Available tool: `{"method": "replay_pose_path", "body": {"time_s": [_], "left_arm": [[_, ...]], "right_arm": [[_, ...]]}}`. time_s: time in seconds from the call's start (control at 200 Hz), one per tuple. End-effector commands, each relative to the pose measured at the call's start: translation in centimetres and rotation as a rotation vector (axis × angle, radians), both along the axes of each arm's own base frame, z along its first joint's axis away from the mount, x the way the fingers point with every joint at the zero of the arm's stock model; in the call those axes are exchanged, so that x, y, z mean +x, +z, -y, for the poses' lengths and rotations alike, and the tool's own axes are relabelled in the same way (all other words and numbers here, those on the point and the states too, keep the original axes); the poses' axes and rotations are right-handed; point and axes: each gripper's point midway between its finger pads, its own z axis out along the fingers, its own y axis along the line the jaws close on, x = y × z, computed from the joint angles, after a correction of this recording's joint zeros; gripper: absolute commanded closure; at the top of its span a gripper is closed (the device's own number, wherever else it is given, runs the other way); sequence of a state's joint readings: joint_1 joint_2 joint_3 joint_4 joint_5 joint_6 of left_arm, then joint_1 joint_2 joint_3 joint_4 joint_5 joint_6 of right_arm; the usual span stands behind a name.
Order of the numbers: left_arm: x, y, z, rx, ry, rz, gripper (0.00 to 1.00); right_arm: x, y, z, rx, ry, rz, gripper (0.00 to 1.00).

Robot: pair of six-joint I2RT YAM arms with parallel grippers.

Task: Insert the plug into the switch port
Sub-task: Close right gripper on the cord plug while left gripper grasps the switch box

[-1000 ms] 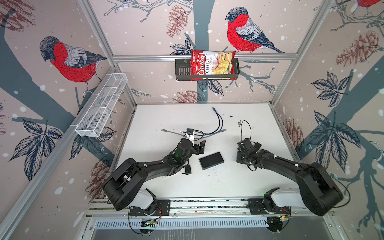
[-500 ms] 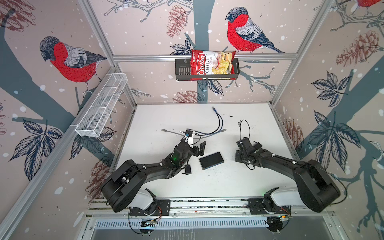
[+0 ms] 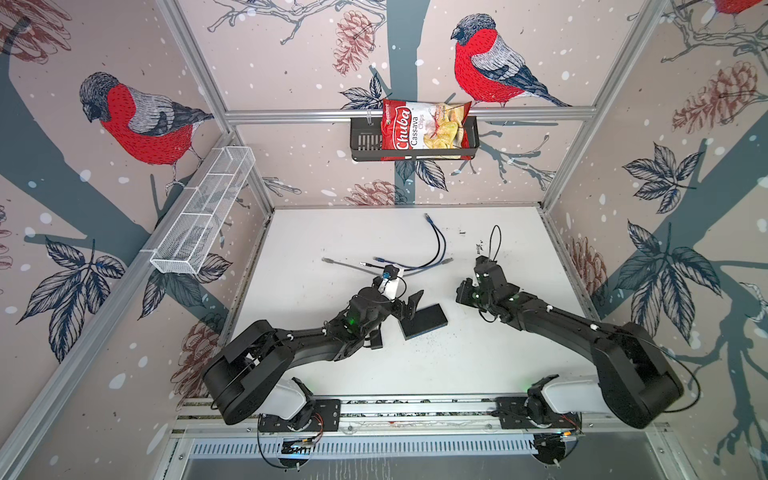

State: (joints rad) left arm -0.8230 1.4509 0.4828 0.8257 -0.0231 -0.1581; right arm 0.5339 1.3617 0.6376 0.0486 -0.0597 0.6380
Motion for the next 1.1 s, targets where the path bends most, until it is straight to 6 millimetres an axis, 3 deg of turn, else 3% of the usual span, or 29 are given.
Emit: {"method": "replay_pose_path", "body": {"time_s": [0.0, 0.25, 0.83, 1.096], "left_arm": [[-0.5, -0.6, 1.6, 0.041, -0.048, 0.018, 0.08], [-0.4, -2.1, 3.9, 0.038, -0.055, -0.013, 0.19], [1.4, -2.8, 7.7, 0.024, -0.074, -0.055, 0.33], [1.9, -3.5, 8.6, 0.03, -0.076, -0.08, 0.49]], "right_arm": [[1.7, 3.5, -2.3, 0.129, 0.021, 0.104, 0.98], [2.3, 5.4, -4.0, 0.166, 0.05, 0.152, 0.98], [1.5, 5.2, -4.6, 0.176, 0.074, 0.153, 0.98], [1.3, 5.6, -4.6, 0.189, 0.081, 0.16, 0.98]]}}
